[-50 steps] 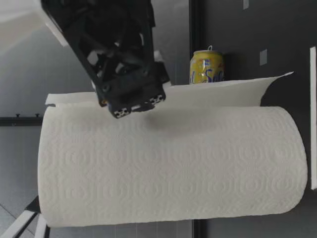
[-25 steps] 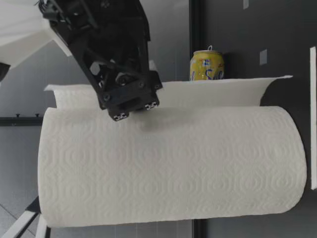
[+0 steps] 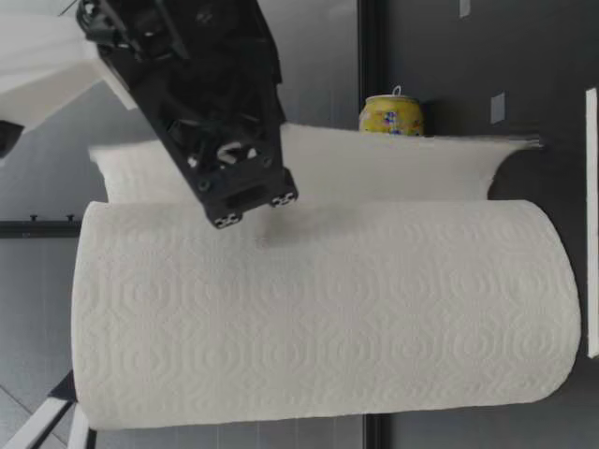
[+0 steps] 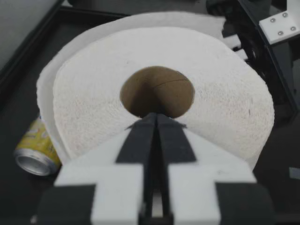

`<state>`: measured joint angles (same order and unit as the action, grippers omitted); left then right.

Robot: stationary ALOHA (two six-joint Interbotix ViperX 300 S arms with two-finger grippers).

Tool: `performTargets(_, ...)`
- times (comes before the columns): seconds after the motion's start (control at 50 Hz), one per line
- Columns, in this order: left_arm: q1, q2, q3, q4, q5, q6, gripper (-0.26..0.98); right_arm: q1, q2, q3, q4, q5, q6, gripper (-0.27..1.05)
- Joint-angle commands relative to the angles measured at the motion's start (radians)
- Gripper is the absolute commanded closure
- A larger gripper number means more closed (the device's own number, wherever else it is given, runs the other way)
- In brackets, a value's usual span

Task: Pick up a piece of paper towel and place it on the spilled liquid.

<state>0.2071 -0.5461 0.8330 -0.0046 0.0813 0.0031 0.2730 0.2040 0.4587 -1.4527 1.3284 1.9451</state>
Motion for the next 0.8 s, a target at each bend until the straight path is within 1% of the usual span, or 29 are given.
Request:
performTargets(0.0,0.003,0.021,0.011,-0.002,0.029,-0.003,0.61,-0.003,-0.026,-0.008,-0.006,-0.008,0.0,0.85)
performTargets(0.06,0.005,0.021,0.012,-0.002,0.031,-0.003,0.61,-0.003,-0.028,-0.006,-0.005,-0.014,0.0,0.88)
performTargets(0.28,0.003,0.021,0.018,-0.003,0.032,-0.005,0.61,0.0,-0.029,0.009,0.012,-0.014,0.011,0.88)
performTargets(0.42,0.003,0.023,0.026,-0.003,0.04,-0.006,0.61,0.006,-0.034,0.035,0.043,-0.015,0.032,0.88)
performTargets(0.58,0.005,0.031,0.028,-0.003,0.086,-0.008,0.62,0.02,-0.035,0.071,0.081,-0.02,0.103,0.88)
performTargets(0.78,0.018,0.048,0.028,-0.003,0.12,-0.011,0.62,0.028,-0.04,0.124,0.129,-0.023,0.149,0.88)
